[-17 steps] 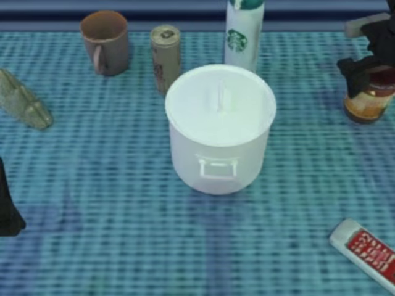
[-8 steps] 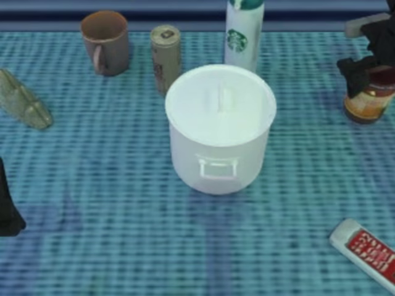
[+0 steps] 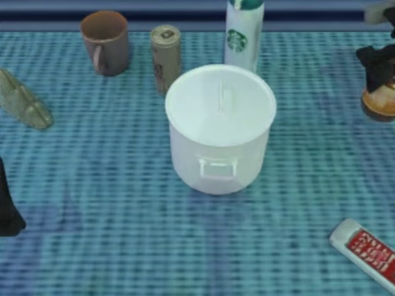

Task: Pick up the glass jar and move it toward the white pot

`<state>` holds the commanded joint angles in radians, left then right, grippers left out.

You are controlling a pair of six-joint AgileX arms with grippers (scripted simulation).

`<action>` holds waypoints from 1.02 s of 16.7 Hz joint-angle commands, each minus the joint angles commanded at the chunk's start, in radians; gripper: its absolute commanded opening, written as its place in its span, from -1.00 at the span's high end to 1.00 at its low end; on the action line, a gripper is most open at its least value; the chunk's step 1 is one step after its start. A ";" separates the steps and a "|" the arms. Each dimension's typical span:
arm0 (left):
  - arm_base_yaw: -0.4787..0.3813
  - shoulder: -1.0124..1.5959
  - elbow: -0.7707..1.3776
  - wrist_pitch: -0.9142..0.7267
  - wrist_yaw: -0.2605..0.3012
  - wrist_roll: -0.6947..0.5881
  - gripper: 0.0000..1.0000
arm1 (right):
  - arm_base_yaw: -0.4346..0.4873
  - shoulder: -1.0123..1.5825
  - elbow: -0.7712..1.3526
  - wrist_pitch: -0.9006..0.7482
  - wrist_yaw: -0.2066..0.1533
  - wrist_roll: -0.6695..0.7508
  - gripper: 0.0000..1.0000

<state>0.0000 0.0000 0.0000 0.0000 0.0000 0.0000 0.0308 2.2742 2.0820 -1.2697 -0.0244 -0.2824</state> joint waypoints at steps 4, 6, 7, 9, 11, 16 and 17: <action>0.000 0.000 0.000 0.000 0.000 0.000 -1.00 | 0.008 -0.169 -0.172 -0.008 -0.002 0.001 1.00; 0.000 0.000 0.000 0.000 0.000 0.000 -1.00 | 0.009 -0.195 -0.198 -0.010 -0.002 0.001 1.00; 0.000 0.000 0.000 0.000 0.000 0.000 -1.00 | 0.009 -0.195 -0.198 -0.010 -0.002 0.001 1.00; 0.000 0.000 0.000 0.000 0.000 0.000 -1.00 | 0.004 -0.191 -0.194 -0.010 -0.003 0.002 1.00; 0.000 0.000 0.000 0.000 0.000 0.000 -1.00 | 0.012 -0.189 -0.198 -0.005 -0.001 0.017 1.00; 0.000 0.000 0.000 0.000 0.000 0.000 -1.00 | 0.102 -0.175 -0.244 0.058 0.020 0.227 1.00; 0.000 0.000 0.000 0.000 0.000 0.000 -1.00 | 0.126 -0.173 -0.257 0.077 0.026 0.290 1.00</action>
<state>0.0000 0.0000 0.0000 0.0000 0.0000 0.0000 0.1570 2.1011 1.8250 -1.1931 0.0015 0.0072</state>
